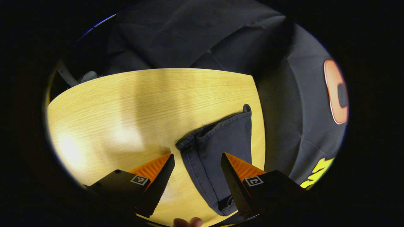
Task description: Grasp the waist and the cuffs of the jeans and fold them to make the two legs overlap; first hold the waist and fold one-third of the jeans toward the cuffs, then hold the cuffs and fold the remaining one-third in the same direction to finish folding.
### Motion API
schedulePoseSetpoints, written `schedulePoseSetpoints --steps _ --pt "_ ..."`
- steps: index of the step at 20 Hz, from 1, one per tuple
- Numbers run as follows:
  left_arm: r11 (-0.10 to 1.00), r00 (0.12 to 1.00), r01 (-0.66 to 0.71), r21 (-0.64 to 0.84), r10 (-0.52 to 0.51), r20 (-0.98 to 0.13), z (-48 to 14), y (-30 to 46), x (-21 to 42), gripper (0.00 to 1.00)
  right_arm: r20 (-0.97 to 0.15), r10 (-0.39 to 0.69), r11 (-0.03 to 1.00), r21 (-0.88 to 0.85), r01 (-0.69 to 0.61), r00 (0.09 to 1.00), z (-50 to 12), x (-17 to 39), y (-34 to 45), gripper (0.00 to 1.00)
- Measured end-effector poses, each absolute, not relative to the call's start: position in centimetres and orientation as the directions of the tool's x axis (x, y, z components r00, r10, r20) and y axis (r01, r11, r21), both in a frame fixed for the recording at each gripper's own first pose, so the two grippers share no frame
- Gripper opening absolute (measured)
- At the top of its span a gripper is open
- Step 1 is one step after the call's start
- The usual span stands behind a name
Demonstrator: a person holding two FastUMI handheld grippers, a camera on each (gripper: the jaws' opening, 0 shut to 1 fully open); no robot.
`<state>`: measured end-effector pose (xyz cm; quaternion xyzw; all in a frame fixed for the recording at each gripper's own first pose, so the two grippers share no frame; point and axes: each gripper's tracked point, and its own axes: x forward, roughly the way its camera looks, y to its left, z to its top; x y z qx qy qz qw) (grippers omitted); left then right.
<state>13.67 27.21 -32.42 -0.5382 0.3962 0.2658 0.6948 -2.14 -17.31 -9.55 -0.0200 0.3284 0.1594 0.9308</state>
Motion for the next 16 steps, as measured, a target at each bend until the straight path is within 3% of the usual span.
schedulePoseSetpoints --steps 2,3,5,9,12,13,14,15,16 --pt "0.28 0.524 -0.809 -0.518 -0.059 -0.85 -32.7 27.5 14.3 0.95 -0.619 0.253 0.96 0.068 -0.27 0.744 -9.3 -2.0 -18.9 0.94" --pt "0.283 0.512 -0.816 -0.503 -0.047 -0.858 -32.7 27.9 14.5 0.94 -0.622 0.239 0.966 0.073 -0.249 0.745 -9.3 -2.2 -19.6 0.99" --pt "0.288 0.479 -0.832 -0.474 -0.058 -0.876 -33.2 27.7 15.1 0.95 -0.636 0.224 0.972 0.089 -0.217 0.739 -9.8 -2.2 -20.6 0.99" --pt "0.324 0.344 -0.872 -0.367 -0.128 -0.93 -33.6 27.5 15.1 0.95 -0.665 0.212 0.976 0.109 -0.187 0.716 -11.2 -2.4 -21.2 0.98" --pt "0.363 0.269 -0.884 -0.294 -0.12 -0.956 -34.1 27.5 14.4 0.94 -0.684 0.209 0.978 0.142 -0.154 0.699 -12.4 -2.8 -22.1 0.99" --pt "0.36 0.254 -0.891 -0.276 -0.108 -0.961 -34.3 27.7 13.9 0.9 -0.689 0.203 0.979 0.149 -0.138 0.696 -12.5 -3.0 -22.3 0.98" --pt "0.341 0.255 -0.9 -0.273 -0.099 -0.962 -34.5 27.8 13.8 0.7 -0.69 0.2 0.98 0.158 -0.125 0.695 -12.6 -3.1 -22.6 0.99" --pt "0.306 0.273 -0.907 -0.291 -0.102 -0.957 -34.2 28.0 14.0 0.65 -0.69 0.196 0.98 0.163 -0.113 0.697 -12.6 -3.3 -22.7 0.94" --pt "0.268 0.306 -0.906 -0.328 -0.122 -0.944 -34.4 27.6 14.7 0.55 -0.69 0.193 0.98 0.169 -0.104 0.698 -12.6 -3.3 -23.0 0.99"
